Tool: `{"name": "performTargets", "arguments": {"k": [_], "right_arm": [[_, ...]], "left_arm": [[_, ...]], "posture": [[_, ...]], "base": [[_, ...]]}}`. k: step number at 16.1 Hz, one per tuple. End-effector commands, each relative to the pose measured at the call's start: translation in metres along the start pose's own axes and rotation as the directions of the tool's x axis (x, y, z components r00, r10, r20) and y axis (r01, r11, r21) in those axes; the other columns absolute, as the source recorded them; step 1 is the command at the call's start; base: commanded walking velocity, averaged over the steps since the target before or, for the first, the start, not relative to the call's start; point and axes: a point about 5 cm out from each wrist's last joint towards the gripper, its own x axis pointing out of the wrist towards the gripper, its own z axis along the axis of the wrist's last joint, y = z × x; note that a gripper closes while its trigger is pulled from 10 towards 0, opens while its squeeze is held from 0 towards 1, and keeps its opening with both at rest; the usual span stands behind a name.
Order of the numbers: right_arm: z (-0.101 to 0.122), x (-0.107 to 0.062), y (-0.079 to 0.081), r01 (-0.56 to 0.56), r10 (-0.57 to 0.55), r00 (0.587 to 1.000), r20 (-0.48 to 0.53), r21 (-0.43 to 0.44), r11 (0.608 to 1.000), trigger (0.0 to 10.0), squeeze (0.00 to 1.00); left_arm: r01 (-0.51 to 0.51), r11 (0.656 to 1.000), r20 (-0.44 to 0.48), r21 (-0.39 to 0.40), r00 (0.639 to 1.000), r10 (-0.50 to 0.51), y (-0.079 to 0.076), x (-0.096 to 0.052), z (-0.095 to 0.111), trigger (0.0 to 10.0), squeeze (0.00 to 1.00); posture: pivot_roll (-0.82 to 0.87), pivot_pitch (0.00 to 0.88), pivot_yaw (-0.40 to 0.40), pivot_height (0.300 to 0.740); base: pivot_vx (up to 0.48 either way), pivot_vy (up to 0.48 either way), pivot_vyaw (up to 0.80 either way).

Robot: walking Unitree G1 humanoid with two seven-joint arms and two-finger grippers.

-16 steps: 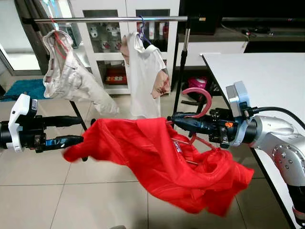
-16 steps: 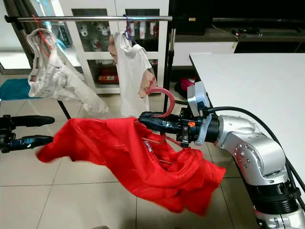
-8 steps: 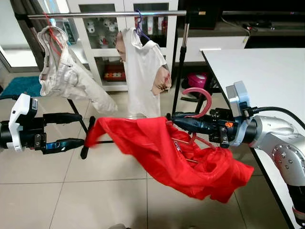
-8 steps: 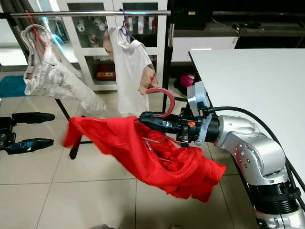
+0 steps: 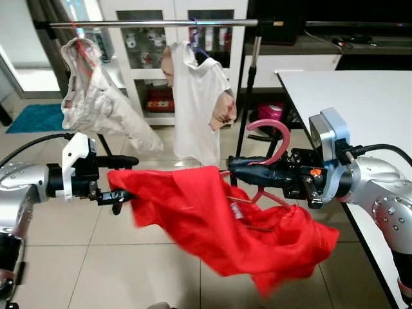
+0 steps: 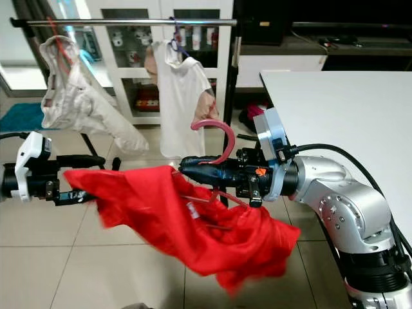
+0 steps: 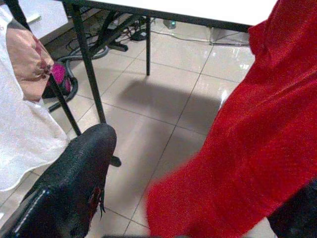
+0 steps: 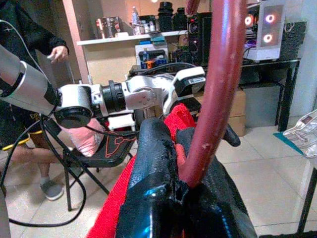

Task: Hang hanger

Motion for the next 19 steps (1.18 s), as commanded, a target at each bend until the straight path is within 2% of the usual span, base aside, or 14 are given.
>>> {"name": "performTargets", "arguments": {"k": [1, 4, 5, 6, 11, 19], "right_arm": [[0.004, 0.0, 0.002, -0.011, 0.011, 1.0, 0.008, -0.018, 1.0, 0.0, 0.0], [0.004, 0.0, 0.004, -0.017, 0.017, 1.0, 0.012, -0.009, 1.0, 0.0, 0.0], [0.005, 0.0, 0.004, -0.019, 0.019, 1.0, 0.013, -0.006, 1.0, 0.0, 0.0], [0.005, -0.001, 0.004, -0.016, 0.017, 1.0, 0.014, -0.005, 1.0, 0.0, 0.0], [0.005, -0.001, 0.004, -0.012, 0.012, 1.0, 0.019, -0.005, 1.0, 0.0, 0.0], [0.006, -0.001, 0.001, -0.006, 0.006, 1.0, 0.019, -0.01, 1.0, 0.0, 0.0]], "left_arm": [[-0.009, 1.0, -0.008, 0.014, 1.0, 0.009, 0.003, -0.005, 0.005, 10.0, 0.0], [-0.015, 1.0, -0.029, 0.013, 0.999, 0.015, 0.006, -0.008, 0.0, 10.0, 0.0], [-0.003, 1.0, -0.029, -0.003, 1.0, 0.003, 0.006, -0.008, -0.002, 3.3, 0.0], [0.005, 1.0, -0.025, -0.011, 1.0, -0.005, 0.006, -0.008, -0.002, 0.0, 0.0], [0.03, 0.999, -0.02, -0.036, 0.999, -0.03, 0.003, -0.008, -0.008, 0.0, 0.0], [0.014, 0.998, -0.005, -0.053, 1.0, -0.015, 0.006, -0.011, -0.011, 0.0, 0.0]], "posture": [[-0.11, 0.0, 0.059, 0.74], [-0.11, 0.0, 0.061, 0.74], [-0.11, 0.0, 0.061, 0.74], [-0.11, 0.0, 0.061, 0.74], [-0.11, 0.0, 0.064, 0.74], [-0.11, 0.0, 0.061, 0.74]], "base": [[0.0, 0.0, 0.0], [0.0, 0.0, 0.0], [0.0, 0.0, 0.0], [0.0, 0.0, 0.0], [0.0, 0.0, 0.0], [0.0, 0.0, 0.0]]}}
